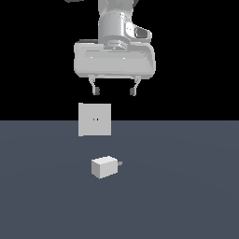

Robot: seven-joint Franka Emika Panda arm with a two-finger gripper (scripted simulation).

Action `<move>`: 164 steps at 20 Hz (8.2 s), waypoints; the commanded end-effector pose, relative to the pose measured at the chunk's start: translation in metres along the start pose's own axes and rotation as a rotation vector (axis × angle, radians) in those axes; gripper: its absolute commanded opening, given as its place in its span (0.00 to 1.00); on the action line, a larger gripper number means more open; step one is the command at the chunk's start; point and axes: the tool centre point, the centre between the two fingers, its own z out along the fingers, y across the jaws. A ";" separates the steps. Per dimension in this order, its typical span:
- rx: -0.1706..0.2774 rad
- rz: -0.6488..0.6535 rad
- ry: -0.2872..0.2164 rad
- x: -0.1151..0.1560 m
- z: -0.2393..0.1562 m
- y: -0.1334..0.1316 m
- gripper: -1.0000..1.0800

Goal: Plug the charger into the wall socket.

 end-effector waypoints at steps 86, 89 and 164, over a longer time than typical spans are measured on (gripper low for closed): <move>-0.150 0.895 0.219 -0.090 0.154 -0.015 0.96; -0.150 0.895 0.220 -0.090 0.157 -0.015 0.96; -0.004 -0.074 0.229 -0.010 0.073 -0.055 0.00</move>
